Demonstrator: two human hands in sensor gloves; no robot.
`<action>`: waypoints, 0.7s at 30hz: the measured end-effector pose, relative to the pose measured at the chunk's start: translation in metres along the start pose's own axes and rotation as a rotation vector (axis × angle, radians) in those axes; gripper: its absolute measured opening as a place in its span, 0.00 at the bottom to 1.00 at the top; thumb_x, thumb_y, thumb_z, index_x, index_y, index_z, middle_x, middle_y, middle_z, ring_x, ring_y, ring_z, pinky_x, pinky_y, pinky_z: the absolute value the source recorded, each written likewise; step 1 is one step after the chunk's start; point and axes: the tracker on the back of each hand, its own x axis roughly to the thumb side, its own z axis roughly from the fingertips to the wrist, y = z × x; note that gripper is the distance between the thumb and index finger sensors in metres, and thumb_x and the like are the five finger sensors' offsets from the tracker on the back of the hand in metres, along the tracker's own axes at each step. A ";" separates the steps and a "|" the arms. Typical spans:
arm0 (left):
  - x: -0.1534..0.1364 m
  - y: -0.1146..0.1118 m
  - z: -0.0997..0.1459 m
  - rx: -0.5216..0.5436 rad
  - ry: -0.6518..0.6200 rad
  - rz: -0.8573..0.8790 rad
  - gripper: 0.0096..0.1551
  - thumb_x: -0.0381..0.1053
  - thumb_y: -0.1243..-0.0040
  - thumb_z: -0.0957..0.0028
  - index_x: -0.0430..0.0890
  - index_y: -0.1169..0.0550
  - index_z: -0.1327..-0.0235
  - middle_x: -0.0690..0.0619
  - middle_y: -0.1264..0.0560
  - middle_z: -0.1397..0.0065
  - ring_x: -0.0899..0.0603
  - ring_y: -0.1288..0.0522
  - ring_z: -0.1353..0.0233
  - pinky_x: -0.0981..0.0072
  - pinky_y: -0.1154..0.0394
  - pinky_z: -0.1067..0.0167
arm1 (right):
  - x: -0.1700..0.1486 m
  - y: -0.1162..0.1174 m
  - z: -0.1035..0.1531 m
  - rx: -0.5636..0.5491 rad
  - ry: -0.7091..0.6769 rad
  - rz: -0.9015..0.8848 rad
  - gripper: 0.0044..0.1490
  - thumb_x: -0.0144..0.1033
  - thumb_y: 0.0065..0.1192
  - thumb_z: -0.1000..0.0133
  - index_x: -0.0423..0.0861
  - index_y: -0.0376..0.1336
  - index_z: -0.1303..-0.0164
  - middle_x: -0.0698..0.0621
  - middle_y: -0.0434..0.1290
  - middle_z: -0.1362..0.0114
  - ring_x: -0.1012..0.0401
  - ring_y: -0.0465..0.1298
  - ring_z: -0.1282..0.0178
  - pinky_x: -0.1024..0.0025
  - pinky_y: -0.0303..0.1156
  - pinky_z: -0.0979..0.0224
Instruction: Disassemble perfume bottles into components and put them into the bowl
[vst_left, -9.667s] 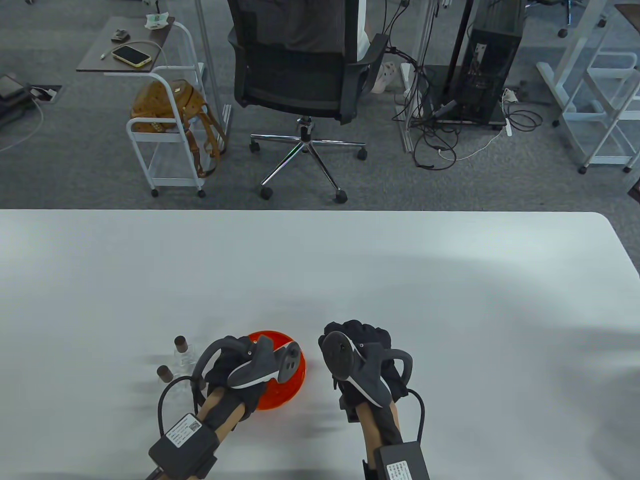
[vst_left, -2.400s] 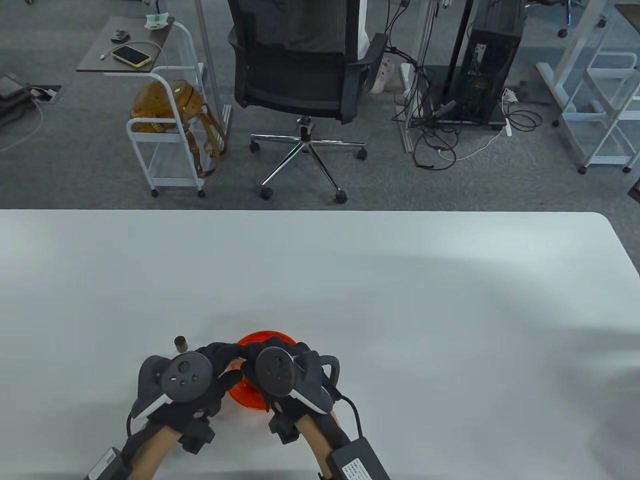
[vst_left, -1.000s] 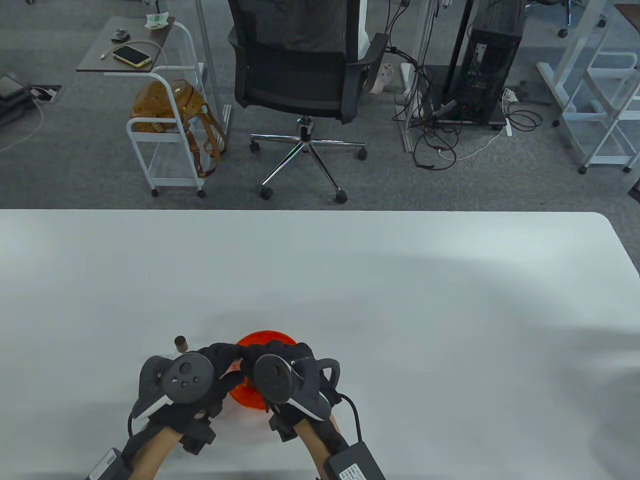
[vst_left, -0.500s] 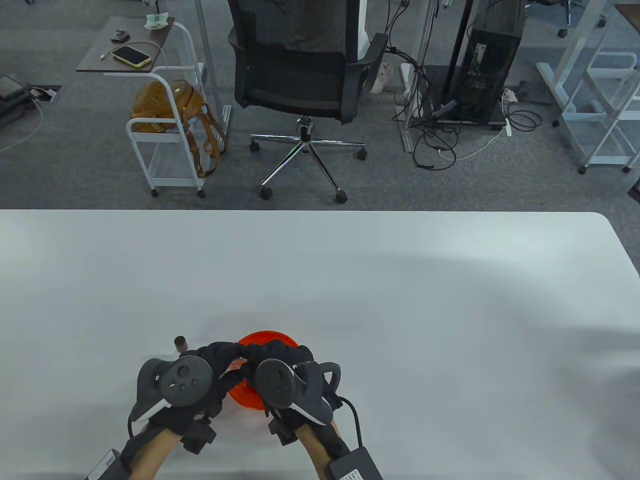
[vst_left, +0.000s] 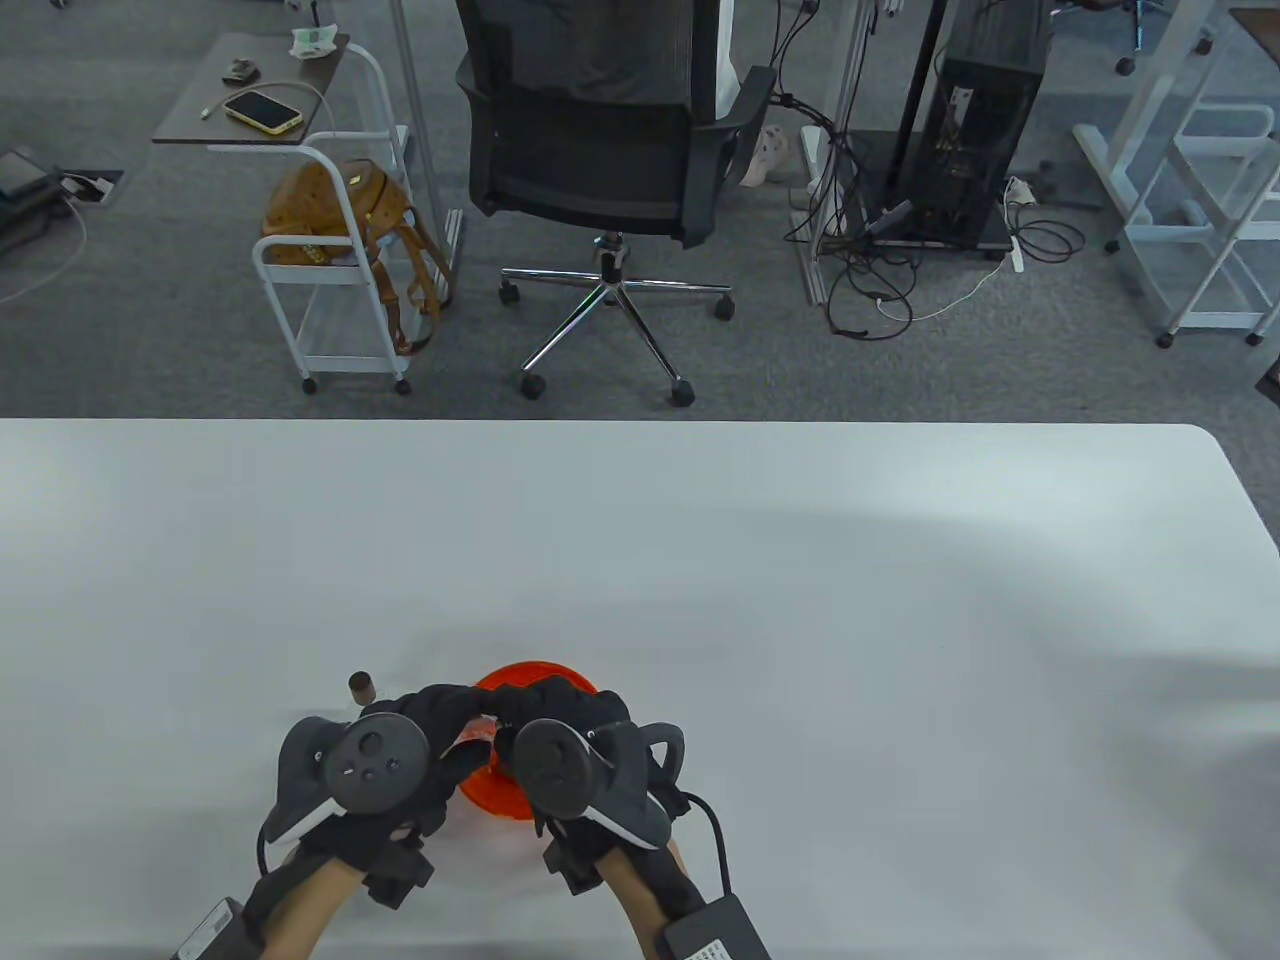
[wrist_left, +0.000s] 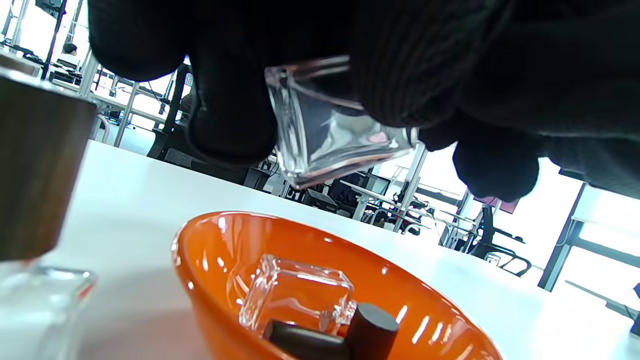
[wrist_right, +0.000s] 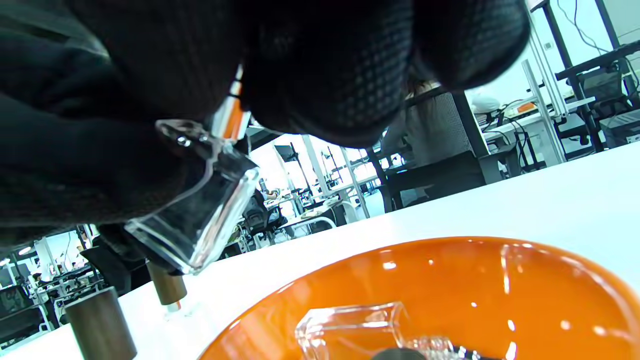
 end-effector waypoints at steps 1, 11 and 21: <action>0.000 0.000 0.000 -0.005 -0.002 0.000 0.31 0.53 0.31 0.55 0.47 0.19 0.37 0.43 0.16 0.34 0.39 0.12 0.43 0.39 0.25 0.39 | 0.000 0.000 0.000 -0.020 0.000 0.011 0.28 0.52 0.67 0.57 0.58 0.71 0.46 0.56 0.82 0.46 0.66 0.86 0.61 0.52 0.79 0.39; 0.001 -0.001 0.001 -0.021 -0.006 -0.001 0.31 0.53 0.31 0.55 0.48 0.19 0.36 0.44 0.16 0.34 0.40 0.12 0.42 0.39 0.25 0.39 | -0.002 -0.003 -0.001 -0.065 0.008 0.007 0.25 0.53 0.67 0.57 0.57 0.75 0.52 0.57 0.85 0.54 0.67 0.86 0.68 0.53 0.81 0.42; 0.002 -0.002 0.000 -0.020 -0.010 -0.013 0.30 0.53 0.31 0.55 0.48 0.19 0.37 0.44 0.16 0.34 0.40 0.12 0.43 0.39 0.25 0.39 | -0.002 0.000 -0.001 -0.006 -0.003 0.022 0.26 0.50 0.69 0.58 0.59 0.73 0.49 0.57 0.83 0.50 0.67 0.86 0.64 0.53 0.80 0.41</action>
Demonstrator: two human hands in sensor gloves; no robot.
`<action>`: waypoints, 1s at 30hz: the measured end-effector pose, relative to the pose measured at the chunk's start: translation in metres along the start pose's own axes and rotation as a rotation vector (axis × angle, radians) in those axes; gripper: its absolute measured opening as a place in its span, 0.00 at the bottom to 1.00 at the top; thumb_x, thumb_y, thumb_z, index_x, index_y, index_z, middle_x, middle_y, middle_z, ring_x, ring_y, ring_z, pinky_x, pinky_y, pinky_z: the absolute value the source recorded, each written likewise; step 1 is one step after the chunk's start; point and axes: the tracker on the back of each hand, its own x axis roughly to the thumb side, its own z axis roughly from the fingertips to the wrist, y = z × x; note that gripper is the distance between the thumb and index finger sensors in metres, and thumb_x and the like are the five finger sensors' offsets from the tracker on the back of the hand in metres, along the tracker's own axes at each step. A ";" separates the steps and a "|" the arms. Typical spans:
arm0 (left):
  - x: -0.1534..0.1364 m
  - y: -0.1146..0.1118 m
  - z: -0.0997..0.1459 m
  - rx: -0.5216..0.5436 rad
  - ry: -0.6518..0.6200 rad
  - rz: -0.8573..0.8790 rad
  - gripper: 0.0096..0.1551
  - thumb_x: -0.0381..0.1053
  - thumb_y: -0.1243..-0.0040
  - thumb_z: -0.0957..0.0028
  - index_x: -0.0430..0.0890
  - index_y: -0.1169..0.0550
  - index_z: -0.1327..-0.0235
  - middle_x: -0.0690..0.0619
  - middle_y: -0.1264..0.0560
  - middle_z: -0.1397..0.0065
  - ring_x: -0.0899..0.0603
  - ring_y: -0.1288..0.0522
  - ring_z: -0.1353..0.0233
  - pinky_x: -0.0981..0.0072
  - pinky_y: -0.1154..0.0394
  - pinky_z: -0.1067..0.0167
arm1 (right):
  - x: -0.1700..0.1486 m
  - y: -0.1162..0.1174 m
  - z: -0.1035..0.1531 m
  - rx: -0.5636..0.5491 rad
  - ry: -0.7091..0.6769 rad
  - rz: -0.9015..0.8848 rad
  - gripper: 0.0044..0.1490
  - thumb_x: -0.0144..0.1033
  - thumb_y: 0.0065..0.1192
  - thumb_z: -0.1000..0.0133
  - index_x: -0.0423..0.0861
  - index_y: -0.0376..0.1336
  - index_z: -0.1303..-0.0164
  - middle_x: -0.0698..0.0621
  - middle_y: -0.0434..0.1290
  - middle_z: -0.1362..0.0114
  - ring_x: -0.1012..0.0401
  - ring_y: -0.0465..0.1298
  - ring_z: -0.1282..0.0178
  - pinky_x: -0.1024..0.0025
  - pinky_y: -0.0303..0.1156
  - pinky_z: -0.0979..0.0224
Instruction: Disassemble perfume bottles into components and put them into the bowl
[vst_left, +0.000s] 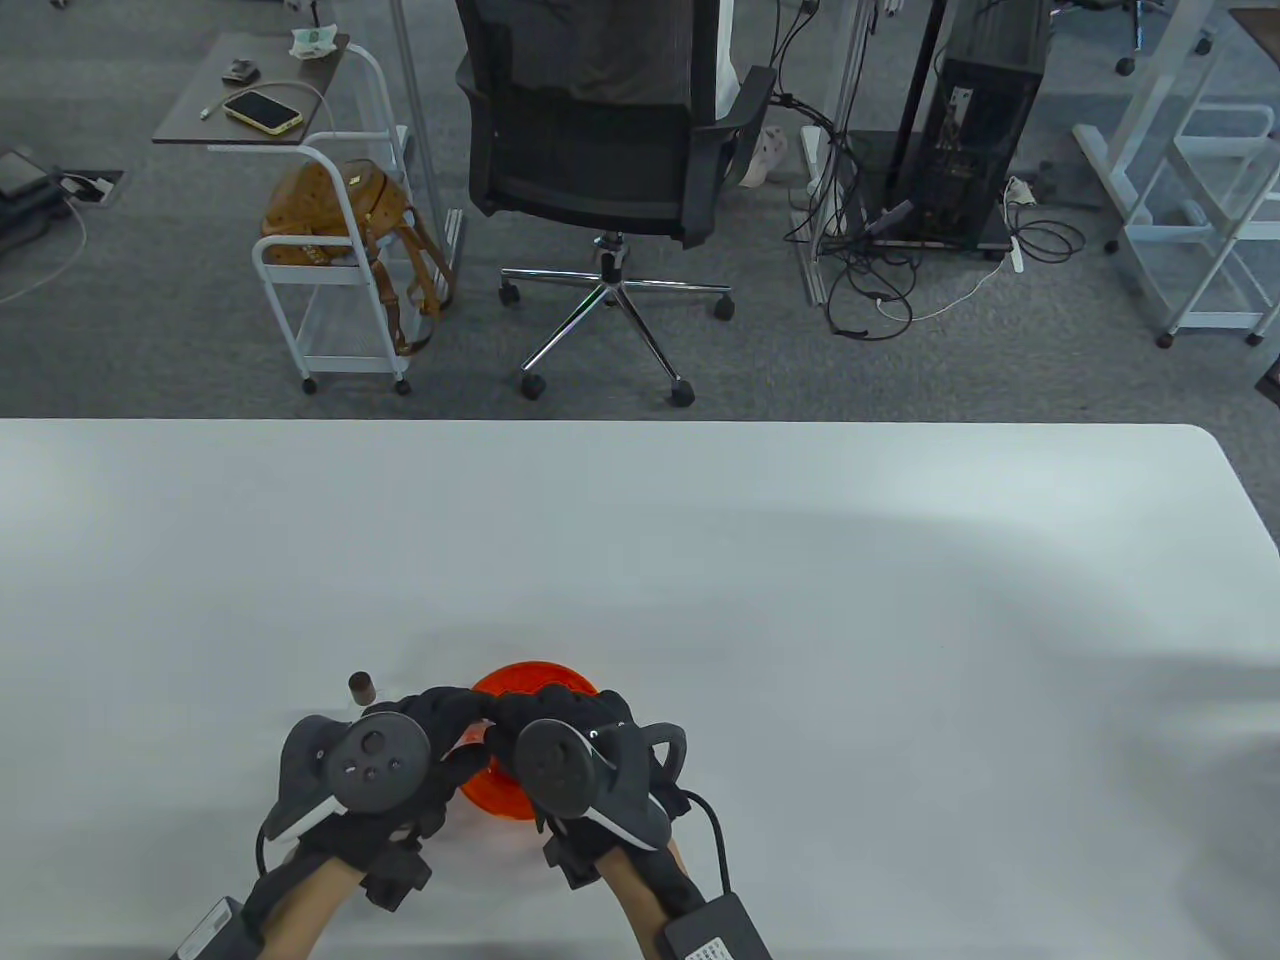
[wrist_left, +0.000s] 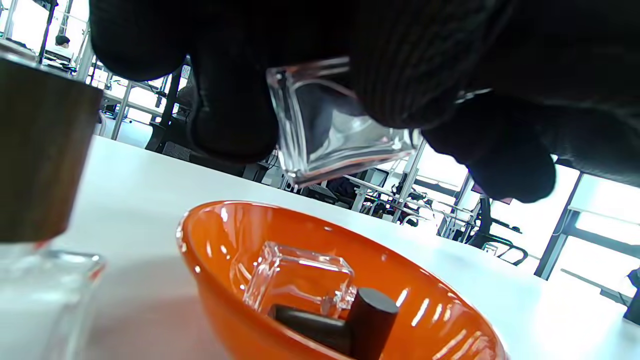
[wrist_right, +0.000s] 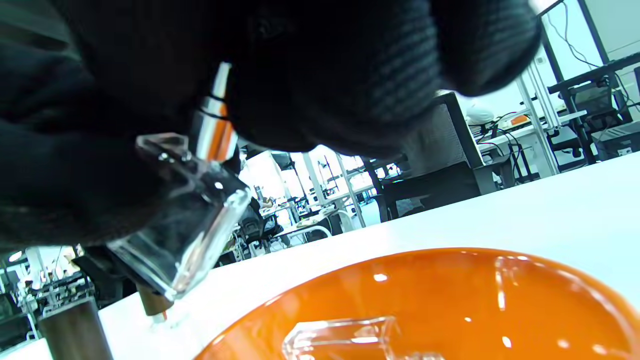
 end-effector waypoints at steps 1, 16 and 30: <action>0.000 0.000 0.000 0.003 0.001 -0.003 0.30 0.53 0.31 0.55 0.47 0.19 0.37 0.43 0.16 0.34 0.39 0.12 0.43 0.39 0.25 0.39 | -0.001 0.000 0.000 0.012 0.000 -0.008 0.28 0.48 0.71 0.58 0.58 0.71 0.45 0.57 0.82 0.45 0.67 0.86 0.61 0.52 0.79 0.39; -0.014 0.017 0.002 0.090 0.105 0.013 0.31 0.53 0.30 0.55 0.47 0.18 0.36 0.44 0.16 0.34 0.39 0.12 0.42 0.39 0.26 0.39 | -0.025 -0.039 0.001 -0.149 0.037 -0.152 0.26 0.48 0.68 0.56 0.58 0.71 0.47 0.56 0.81 0.44 0.67 0.85 0.60 0.52 0.79 0.39; -0.013 0.016 0.000 0.058 0.118 -0.055 0.31 0.51 0.30 0.54 0.50 0.19 0.34 0.46 0.16 0.32 0.38 0.14 0.38 0.38 0.28 0.36 | -0.022 0.043 -0.023 0.113 0.135 0.467 0.26 0.49 0.73 0.58 0.61 0.74 0.49 0.58 0.82 0.42 0.68 0.85 0.61 0.52 0.78 0.39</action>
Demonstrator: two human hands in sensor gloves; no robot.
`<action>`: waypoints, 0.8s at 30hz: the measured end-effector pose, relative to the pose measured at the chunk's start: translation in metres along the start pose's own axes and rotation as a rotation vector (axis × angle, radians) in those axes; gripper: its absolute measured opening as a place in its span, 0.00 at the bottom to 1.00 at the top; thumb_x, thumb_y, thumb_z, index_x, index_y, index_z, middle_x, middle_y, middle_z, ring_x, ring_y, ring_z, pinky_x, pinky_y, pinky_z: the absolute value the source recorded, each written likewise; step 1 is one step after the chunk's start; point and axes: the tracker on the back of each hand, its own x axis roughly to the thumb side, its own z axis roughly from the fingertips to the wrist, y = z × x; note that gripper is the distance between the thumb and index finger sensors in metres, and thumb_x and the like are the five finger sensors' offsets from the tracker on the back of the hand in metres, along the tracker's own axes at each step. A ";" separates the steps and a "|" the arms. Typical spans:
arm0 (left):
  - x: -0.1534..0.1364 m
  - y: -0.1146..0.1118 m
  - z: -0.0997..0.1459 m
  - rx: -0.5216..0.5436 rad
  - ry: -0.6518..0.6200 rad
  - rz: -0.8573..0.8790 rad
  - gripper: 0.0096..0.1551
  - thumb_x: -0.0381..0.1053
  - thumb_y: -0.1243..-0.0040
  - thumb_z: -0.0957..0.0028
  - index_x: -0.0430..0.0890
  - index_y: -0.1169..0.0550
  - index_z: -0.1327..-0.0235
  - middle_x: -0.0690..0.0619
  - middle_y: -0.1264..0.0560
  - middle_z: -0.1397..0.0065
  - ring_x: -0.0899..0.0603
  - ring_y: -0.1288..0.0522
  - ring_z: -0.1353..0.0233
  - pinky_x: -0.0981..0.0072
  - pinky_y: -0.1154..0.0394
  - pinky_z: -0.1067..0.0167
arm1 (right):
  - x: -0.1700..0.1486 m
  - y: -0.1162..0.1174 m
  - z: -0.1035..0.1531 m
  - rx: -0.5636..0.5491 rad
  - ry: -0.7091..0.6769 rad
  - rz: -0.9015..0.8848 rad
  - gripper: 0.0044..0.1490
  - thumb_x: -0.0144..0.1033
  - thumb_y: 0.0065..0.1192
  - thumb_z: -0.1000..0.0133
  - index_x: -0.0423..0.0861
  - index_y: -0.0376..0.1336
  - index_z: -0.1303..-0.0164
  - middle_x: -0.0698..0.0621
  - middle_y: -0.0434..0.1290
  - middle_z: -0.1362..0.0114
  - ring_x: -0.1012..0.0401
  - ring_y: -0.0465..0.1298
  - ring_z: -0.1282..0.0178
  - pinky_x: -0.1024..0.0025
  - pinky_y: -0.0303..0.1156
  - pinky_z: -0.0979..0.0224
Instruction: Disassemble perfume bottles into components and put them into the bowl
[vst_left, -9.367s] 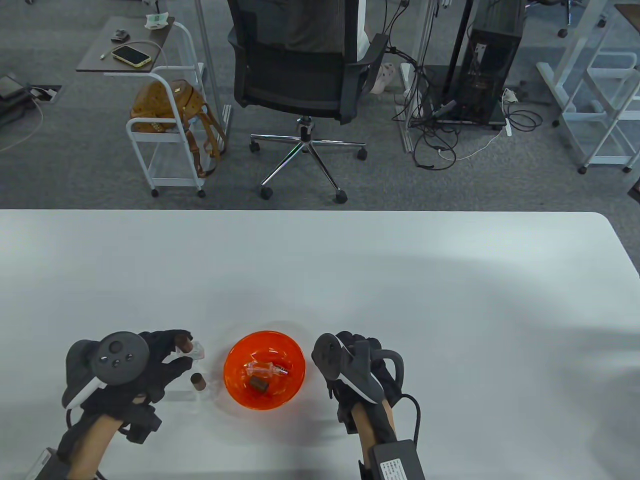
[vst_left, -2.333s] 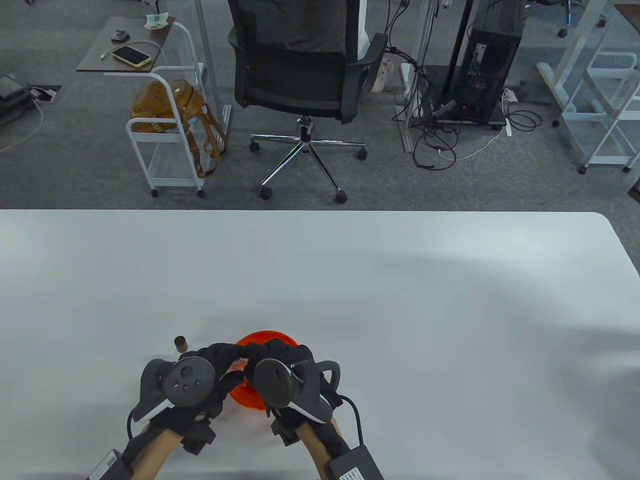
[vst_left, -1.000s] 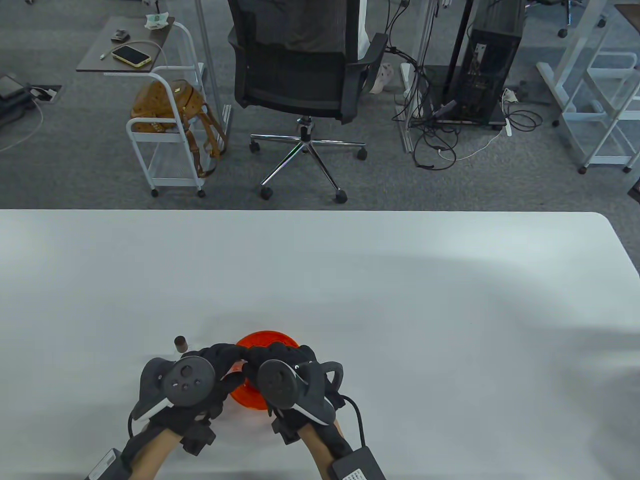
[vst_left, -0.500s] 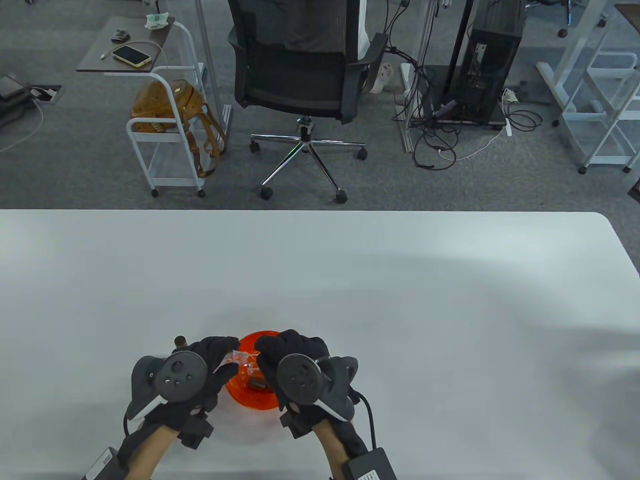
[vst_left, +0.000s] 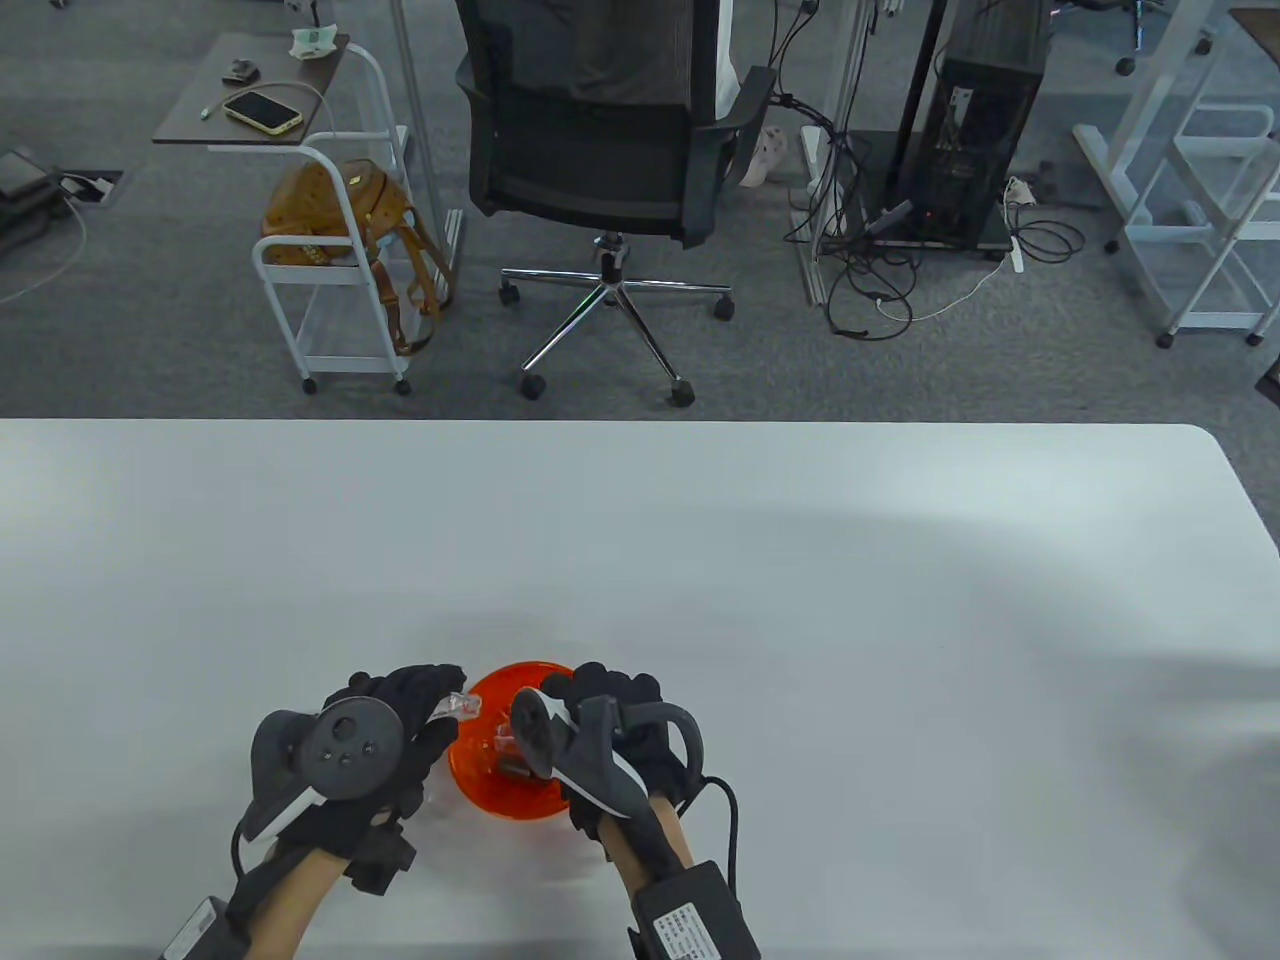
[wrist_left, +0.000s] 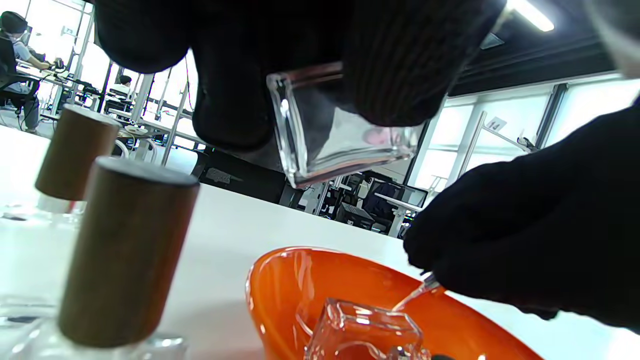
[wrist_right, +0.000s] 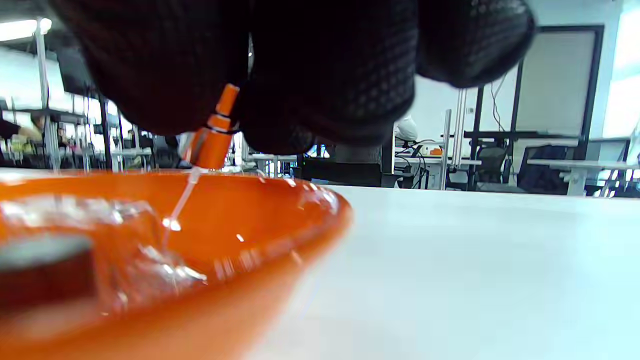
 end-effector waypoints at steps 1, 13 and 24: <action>0.001 -0.001 -0.001 -0.010 0.002 -0.008 0.31 0.51 0.30 0.54 0.50 0.19 0.34 0.46 0.16 0.32 0.38 0.14 0.38 0.38 0.28 0.36 | 0.001 0.004 -0.001 0.004 -0.009 0.024 0.26 0.50 0.73 0.59 0.61 0.74 0.48 0.59 0.82 0.42 0.68 0.84 0.60 0.52 0.78 0.38; 0.038 0.001 -0.019 -0.057 -0.002 -0.214 0.31 0.50 0.29 0.55 0.50 0.17 0.35 0.42 0.19 0.31 0.39 0.14 0.38 0.39 0.27 0.35 | -0.053 -0.027 0.007 -0.087 0.120 -0.186 0.32 0.54 0.68 0.58 0.58 0.71 0.43 0.56 0.81 0.39 0.65 0.85 0.56 0.50 0.77 0.36; 0.083 -0.059 -0.077 -0.325 0.015 -0.559 0.30 0.48 0.26 0.57 0.54 0.15 0.36 0.50 0.15 0.32 0.43 0.12 0.36 0.43 0.25 0.33 | -0.102 -0.035 0.012 -0.089 0.230 -0.319 0.32 0.55 0.66 0.57 0.57 0.72 0.43 0.56 0.82 0.40 0.65 0.85 0.56 0.50 0.77 0.37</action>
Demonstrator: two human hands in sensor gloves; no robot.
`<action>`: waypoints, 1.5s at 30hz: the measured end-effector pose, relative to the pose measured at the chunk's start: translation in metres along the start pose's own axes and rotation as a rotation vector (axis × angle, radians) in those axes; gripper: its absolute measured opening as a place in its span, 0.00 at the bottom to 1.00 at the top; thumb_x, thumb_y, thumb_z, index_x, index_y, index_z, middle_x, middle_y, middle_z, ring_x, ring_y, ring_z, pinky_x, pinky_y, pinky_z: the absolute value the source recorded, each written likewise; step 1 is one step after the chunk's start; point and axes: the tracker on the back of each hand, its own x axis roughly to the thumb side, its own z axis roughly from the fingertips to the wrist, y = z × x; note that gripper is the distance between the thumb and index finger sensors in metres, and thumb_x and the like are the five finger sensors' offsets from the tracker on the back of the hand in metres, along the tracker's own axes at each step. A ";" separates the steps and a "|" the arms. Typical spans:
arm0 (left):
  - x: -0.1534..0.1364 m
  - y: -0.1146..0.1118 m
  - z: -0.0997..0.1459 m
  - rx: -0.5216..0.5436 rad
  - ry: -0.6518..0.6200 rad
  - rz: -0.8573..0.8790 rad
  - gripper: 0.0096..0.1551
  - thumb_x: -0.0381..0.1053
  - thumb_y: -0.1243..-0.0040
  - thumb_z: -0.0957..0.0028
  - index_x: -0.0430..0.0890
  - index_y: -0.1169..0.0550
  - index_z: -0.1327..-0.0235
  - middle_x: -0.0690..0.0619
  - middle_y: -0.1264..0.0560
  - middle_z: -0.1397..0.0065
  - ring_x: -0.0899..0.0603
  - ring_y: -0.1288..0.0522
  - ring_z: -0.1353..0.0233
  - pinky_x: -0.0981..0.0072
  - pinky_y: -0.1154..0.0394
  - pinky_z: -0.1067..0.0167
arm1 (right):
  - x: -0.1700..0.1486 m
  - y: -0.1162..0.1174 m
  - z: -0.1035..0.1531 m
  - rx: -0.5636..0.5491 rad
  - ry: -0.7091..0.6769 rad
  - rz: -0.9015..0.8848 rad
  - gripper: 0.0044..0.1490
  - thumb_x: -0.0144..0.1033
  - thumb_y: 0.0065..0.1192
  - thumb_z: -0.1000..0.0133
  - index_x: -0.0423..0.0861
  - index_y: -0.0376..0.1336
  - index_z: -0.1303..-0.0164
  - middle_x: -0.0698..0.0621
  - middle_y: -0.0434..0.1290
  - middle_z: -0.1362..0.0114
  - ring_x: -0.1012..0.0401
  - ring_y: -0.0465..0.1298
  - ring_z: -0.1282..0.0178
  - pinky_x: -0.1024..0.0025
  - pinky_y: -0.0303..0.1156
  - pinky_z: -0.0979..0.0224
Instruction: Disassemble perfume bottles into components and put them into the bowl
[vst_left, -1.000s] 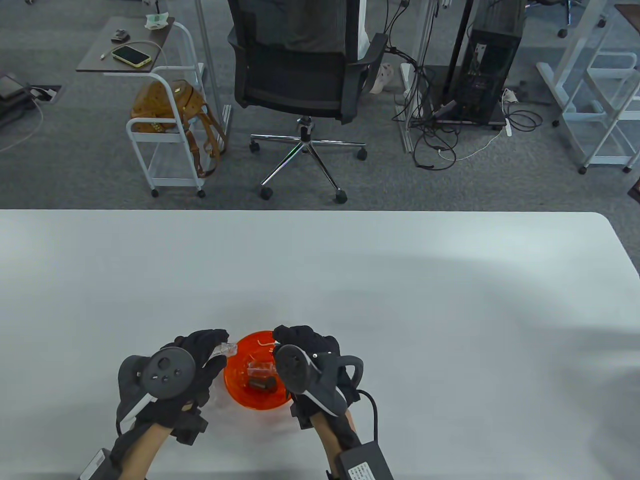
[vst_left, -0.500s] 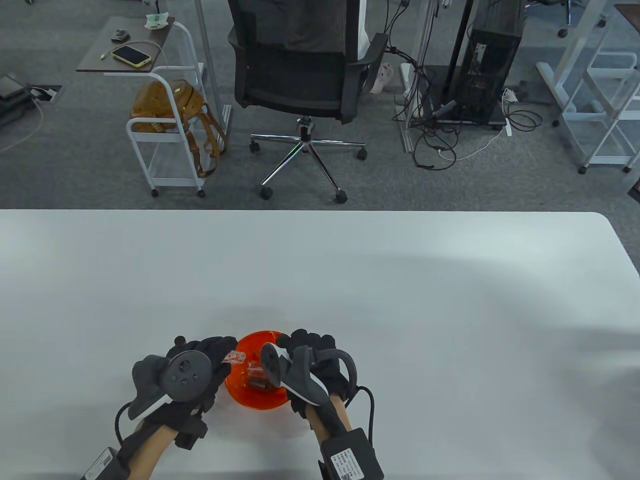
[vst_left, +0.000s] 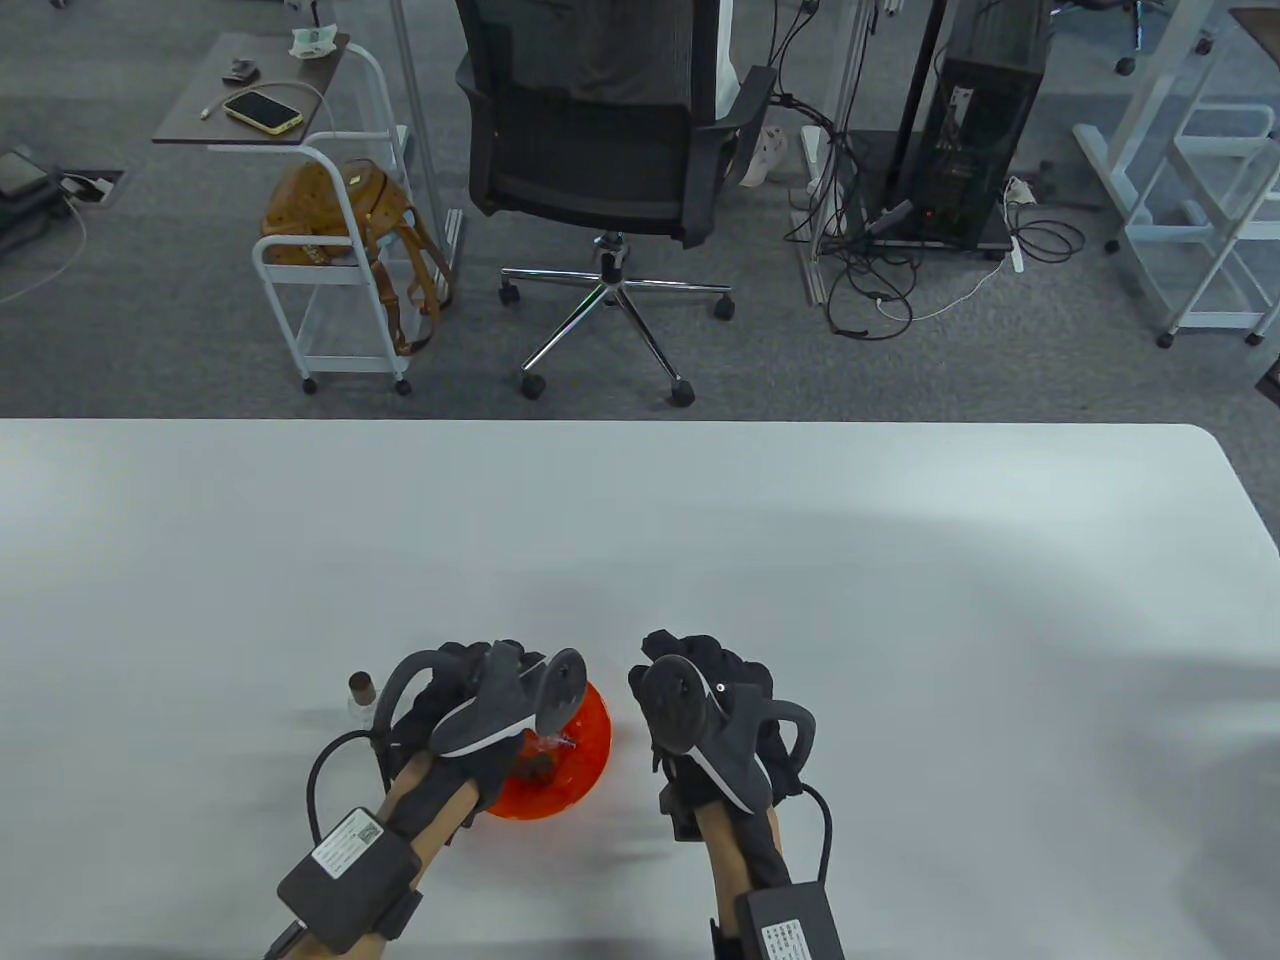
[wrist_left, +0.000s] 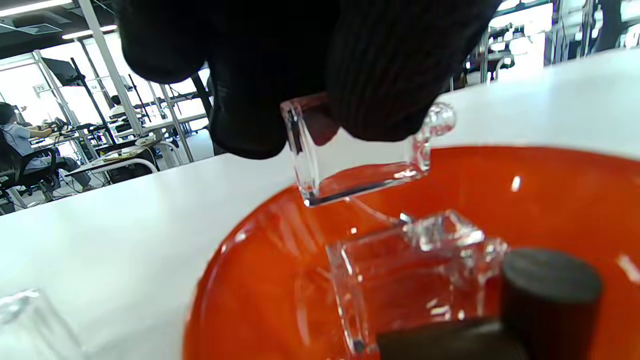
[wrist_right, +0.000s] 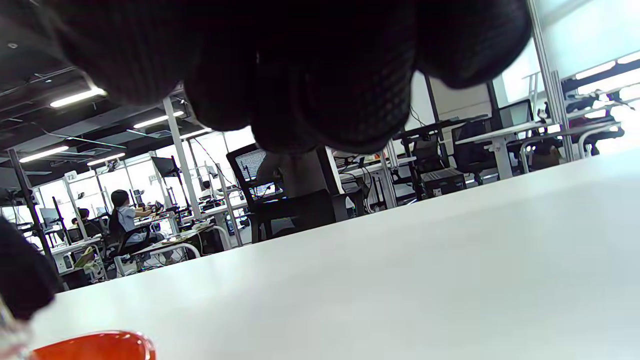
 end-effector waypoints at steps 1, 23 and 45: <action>0.003 -0.002 -0.003 -0.010 -0.001 -0.022 0.30 0.48 0.25 0.57 0.55 0.14 0.37 0.51 0.14 0.33 0.43 0.12 0.37 0.44 0.25 0.33 | -0.001 0.001 0.000 0.010 0.004 -0.011 0.32 0.56 0.65 0.57 0.57 0.71 0.43 0.56 0.81 0.40 0.65 0.85 0.56 0.50 0.77 0.37; -0.027 0.019 0.009 -0.053 0.051 0.027 0.30 0.51 0.31 0.55 0.56 0.17 0.34 0.52 0.16 0.29 0.40 0.16 0.32 0.40 0.30 0.31 | -0.003 0.003 -0.001 0.063 0.006 -0.019 0.32 0.56 0.63 0.57 0.57 0.72 0.43 0.55 0.82 0.40 0.64 0.86 0.56 0.49 0.77 0.37; -0.191 -0.111 0.034 -0.144 0.276 0.708 0.44 0.59 0.28 0.58 0.50 0.26 0.24 0.45 0.19 0.26 0.35 0.19 0.32 0.36 0.32 0.33 | 0.010 0.018 0.003 0.153 -0.030 0.030 0.32 0.56 0.62 0.56 0.57 0.73 0.44 0.55 0.82 0.41 0.64 0.86 0.55 0.49 0.77 0.37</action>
